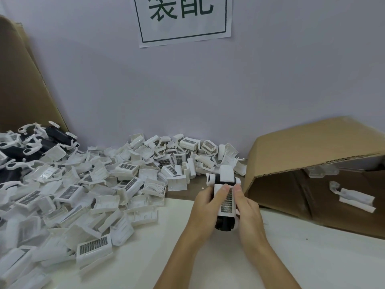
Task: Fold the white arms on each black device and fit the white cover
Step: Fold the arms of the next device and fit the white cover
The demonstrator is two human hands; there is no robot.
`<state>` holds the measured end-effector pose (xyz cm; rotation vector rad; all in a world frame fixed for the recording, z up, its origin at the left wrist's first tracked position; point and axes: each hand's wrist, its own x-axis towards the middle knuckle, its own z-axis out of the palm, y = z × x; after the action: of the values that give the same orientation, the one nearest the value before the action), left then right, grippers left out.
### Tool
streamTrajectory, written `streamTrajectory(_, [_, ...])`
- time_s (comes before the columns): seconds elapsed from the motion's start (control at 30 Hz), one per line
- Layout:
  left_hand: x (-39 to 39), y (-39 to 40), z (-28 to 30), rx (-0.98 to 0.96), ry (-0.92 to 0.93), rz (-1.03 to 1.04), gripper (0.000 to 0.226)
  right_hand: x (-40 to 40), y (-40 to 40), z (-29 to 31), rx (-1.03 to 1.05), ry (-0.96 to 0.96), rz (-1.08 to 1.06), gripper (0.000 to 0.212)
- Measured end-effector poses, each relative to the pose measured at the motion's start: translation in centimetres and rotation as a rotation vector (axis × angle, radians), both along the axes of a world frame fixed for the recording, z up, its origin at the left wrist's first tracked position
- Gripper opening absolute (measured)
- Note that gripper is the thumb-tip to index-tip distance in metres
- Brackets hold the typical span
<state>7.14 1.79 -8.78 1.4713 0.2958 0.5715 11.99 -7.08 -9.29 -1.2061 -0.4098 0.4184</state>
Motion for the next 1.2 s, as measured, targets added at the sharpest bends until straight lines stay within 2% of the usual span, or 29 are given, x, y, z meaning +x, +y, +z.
streamTrajectory(0.2, [0.4, -0.4, -0.1, 0.071, 0.031, 0.047, 0.054, 0.4, 0.2, -0.3, 0.12, 0.126, 0.063, 0.046])
streamTrajectory(0.37, [0.2, -0.1, -0.1, 0.072, 0.042, 0.029, 0.037, 0.4, 0.3, -0.5, 0.125, 0.09, 0.075, 0.043])
streamTrajectory(0.53, [0.3, 0.0, -0.2, 0.022, 0.025, 0.001, 0.035, 0.7, 0.3, -0.6, 0.117, 0.137, 0.063, 0.035])
streamTrajectory(0.67, [0.2, -0.3, -0.1, -0.004, 0.007, 0.002, 0.035, 0.4, 0.6, -0.7, 0.07, 0.073, 0.042, 0.033])
streamTrajectory(0.83, [0.3, 0.3, 0.0, -0.072, 0.073, -0.034, 0.039, 0.7, 0.6, -0.7, 0.065, 0.065, 0.1, 0.039])
streamTrajectory(0.97, [0.1, 1.1, 0.1, -0.112, 0.12, -0.126, 0.037, 1.1, 0.5, -0.8, 0.067, 0.056, 0.099, 0.033])
streamTrajectory(1.07, [-0.3, 1.9, -0.2, -0.044, 0.13, -0.103, 0.042, 1.5, 0.1, -0.8, 0.071, 0.053, 0.067, 0.032])
streamTrajectory(1.13, [-0.3, 2.0, -0.5, 0.048, 0.131, -0.062, 0.032, 1.6, -0.1, -0.8, 0.068, 0.036, 0.039, 0.034])
streamTrajectory(1.2, [-0.2, 1.7, -0.7, 0.153, 0.145, -0.011, 0.023, 1.6, 0.1, -0.9, 0.03, -0.027, -0.023, 0.024])
